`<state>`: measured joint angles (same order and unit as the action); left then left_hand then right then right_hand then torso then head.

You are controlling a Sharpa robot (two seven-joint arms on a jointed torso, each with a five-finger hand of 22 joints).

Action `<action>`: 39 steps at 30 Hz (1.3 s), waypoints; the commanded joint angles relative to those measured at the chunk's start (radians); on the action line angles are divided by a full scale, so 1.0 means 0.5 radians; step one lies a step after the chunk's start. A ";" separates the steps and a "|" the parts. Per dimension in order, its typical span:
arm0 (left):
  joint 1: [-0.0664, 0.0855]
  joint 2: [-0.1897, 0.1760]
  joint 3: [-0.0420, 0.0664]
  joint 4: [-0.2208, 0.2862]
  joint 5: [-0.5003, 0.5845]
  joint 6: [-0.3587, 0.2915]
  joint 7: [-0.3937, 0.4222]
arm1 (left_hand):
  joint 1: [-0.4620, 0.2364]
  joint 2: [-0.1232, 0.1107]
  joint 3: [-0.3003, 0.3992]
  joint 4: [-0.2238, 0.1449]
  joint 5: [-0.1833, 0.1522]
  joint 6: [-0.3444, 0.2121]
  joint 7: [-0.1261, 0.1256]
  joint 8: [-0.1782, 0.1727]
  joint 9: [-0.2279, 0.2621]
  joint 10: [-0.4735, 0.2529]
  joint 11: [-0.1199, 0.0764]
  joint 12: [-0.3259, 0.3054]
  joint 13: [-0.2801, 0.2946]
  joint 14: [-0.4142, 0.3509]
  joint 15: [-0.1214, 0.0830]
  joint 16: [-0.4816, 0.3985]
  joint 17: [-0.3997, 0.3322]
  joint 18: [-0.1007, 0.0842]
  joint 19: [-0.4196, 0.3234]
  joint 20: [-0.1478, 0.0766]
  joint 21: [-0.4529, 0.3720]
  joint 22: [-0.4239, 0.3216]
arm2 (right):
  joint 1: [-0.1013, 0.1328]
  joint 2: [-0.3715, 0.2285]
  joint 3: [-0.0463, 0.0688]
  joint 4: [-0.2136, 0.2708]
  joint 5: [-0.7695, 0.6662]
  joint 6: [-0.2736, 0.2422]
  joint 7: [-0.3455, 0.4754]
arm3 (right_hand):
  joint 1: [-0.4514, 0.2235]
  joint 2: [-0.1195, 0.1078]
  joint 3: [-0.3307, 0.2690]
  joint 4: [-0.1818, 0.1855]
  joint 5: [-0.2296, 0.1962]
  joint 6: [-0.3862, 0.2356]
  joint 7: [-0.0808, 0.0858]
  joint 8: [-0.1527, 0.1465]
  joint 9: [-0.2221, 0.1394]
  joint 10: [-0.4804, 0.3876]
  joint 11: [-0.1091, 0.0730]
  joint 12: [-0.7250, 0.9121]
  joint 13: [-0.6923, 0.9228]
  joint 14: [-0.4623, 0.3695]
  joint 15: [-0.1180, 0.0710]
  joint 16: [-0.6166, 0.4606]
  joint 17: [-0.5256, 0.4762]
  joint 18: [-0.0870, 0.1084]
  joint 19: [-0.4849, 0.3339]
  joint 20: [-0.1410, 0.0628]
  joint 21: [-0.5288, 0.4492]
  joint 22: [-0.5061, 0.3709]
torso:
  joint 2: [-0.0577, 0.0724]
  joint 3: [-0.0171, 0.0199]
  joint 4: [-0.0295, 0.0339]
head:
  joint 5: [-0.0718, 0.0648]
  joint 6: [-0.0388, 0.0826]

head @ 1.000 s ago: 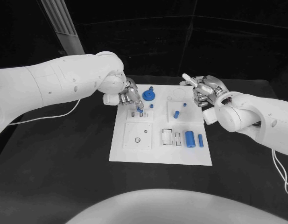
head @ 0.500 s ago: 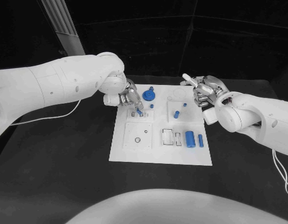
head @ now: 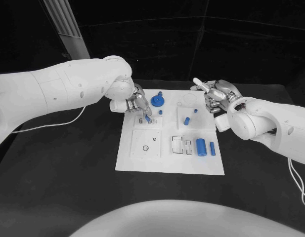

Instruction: Assemble the parts on the task board

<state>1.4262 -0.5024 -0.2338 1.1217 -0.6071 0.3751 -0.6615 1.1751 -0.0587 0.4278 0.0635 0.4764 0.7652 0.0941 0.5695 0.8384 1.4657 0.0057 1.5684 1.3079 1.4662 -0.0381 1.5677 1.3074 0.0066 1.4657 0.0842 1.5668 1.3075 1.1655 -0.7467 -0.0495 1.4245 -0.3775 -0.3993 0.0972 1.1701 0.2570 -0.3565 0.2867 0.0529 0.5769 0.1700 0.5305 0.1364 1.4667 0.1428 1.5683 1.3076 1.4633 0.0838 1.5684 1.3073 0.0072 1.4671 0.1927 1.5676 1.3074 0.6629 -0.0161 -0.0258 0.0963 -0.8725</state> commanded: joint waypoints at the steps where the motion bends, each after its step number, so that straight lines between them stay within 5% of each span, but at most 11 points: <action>1: 0.001 0.004 0.000 -0.005 0.013 -0.029 -0.009 | 0.022 0.003 -0.012 -0.004 -0.013 0.086 -0.078 -0.003 -0.004 0.210 -0.017 0.005 0.526 0.209 -0.011 0.006 0.527 -0.013 0.210 -0.014 0.008 0.527 | 0.003 -0.001 0.001 0.004 -0.004 -0.004 0.012 | 0.020 0.005 0.007 0.003 0.009 -0.010 0.091 0.012 -0.003 0.208 -0.003 0.005 0.526 0.215 -0.006 0.005 0.527 -0.014 0.207 -0.009 0.006 0.527 | -0.001 0.0005 0.000 | -0.001 0.000; 39: -0.024 0.040 0.000 -0.043 -0.171 -0.056 -0.008 | 0.064 0.021 -0.009 -0.022 -0.006 0.088 -0.080 -0.014 -0.005 0.210 -0.020 0.005 0.526 0.209 -0.016 0.006 0.527 -0.013 0.210 -0.018 0.008 0.527 | 0.003 0.005 0.001 0.001 -0.004 0.002 0.013 | 0.020 0.005 0.007 0.003 0.009 -0.010 0.091 0.012 -0.003 0.208 -0.003 0.005 0.526 0.215 -0.006 0.005 0.527 -0.014 0.207 -0.009 0.006 0.527 | 0.000 0.0007 0.000 | 0.008 0.000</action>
<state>1.4133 -0.4830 -0.2339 1.1017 -0.6667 0.3476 -0.6615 1.2001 -0.0500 0.4224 0.0578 0.4721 0.7651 0.0941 0.5611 0.8345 1.4668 -0.0002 1.5684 1.3080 1.4650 -0.0391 1.5678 1.3074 0.0065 1.4657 0.0843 1.5668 1.3076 1.1655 -0.7448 -0.0495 1.4239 -0.3775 -0.3992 0.0975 1.1701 0.2570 -0.3564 0.2867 0.0529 0.5769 0.1700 0.5305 0.1365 1.4667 0.1428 1.5683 1.3076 1.4633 0.0838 1.5684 1.3073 0.0072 1.4671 0.1927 1.5676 1.3073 0.6627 -0.0158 -0.0245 0.0993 -0.8725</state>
